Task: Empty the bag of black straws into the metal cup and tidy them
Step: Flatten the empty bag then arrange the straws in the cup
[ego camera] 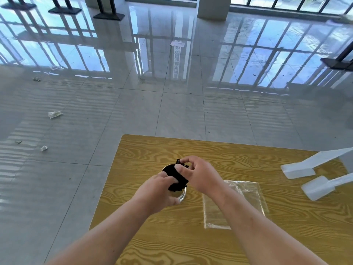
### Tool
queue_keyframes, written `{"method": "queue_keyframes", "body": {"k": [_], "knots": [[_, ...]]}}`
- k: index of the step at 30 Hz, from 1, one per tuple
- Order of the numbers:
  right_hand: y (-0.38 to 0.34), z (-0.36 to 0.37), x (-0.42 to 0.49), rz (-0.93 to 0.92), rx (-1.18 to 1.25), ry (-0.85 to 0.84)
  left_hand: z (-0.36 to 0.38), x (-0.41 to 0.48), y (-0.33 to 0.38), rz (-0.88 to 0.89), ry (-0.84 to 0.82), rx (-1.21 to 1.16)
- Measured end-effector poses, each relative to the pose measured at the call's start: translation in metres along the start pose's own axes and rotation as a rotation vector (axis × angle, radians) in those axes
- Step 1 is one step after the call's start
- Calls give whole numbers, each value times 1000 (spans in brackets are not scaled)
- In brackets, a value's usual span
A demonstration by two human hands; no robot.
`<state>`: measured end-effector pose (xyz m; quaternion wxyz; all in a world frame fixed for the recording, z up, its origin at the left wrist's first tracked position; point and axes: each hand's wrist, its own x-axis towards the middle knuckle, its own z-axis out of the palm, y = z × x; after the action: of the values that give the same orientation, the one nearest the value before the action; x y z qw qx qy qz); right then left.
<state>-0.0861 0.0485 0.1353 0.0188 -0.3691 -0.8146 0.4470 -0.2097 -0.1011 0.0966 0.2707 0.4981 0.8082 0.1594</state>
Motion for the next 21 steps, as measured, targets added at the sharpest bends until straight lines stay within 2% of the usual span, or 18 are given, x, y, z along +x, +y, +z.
{"method": "queue_keyframes", "body": {"k": [4,10,16,21], "knots": [[18,-11,-9,-6,89,25,4,6,6,77,57,140],[28,-15,-19,-14,136,25,-19,11,9,159,111,167],[26,-11,-19,12,200,50,-67,10,23,76,160,26],[24,-13,-18,28,221,44,-110,9,31,21,171,-204]]}}
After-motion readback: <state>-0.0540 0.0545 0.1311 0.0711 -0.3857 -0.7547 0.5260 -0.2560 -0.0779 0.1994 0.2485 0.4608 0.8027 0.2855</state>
